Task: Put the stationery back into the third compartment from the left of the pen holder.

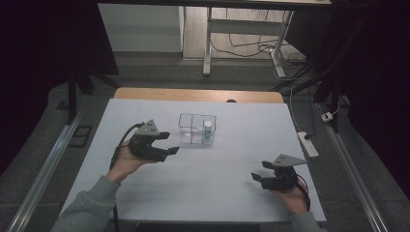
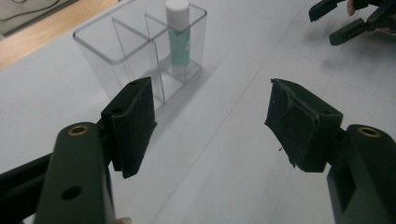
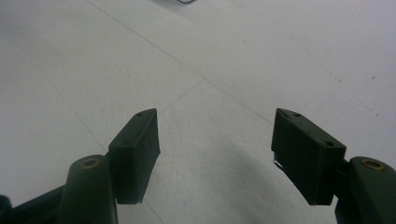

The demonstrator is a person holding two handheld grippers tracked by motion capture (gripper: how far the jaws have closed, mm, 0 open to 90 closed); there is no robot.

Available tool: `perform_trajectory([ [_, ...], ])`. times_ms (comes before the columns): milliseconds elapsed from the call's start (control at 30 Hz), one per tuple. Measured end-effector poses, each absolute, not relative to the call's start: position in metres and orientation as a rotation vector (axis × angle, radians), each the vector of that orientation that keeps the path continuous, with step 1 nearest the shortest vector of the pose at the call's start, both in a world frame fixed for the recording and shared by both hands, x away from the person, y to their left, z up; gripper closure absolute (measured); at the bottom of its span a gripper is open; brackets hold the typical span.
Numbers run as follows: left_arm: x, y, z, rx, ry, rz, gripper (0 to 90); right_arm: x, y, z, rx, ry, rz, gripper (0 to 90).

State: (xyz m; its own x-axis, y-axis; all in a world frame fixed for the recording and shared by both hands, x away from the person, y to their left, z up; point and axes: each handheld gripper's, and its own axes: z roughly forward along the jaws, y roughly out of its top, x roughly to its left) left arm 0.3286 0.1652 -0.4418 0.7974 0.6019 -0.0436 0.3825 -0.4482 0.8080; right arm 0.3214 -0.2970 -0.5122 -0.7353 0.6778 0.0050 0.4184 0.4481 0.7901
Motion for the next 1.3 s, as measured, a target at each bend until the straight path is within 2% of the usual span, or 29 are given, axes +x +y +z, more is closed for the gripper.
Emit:
perform_trajectory([
  [267, 0.306, 0.192, -0.462, 2.106, 0.780, 0.359, 31.7, 0.321, -0.298, -0.512, 0.929, 2.396, 1.181, 31.5],
  [567, 0.295, 0.214, -0.484, 2.091, 0.850, 0.334, 31.2, 0.322, -0.300, -0.511, 0.931, 2.383, 1.183, 31.5],
  [1300, 0.281, 0.229, -0.512, 2.102, 0.920, 0.295, 30.4, 0.319, -0.301, -0.510, 0.915, 2.358, 1.194, 31.6],
])
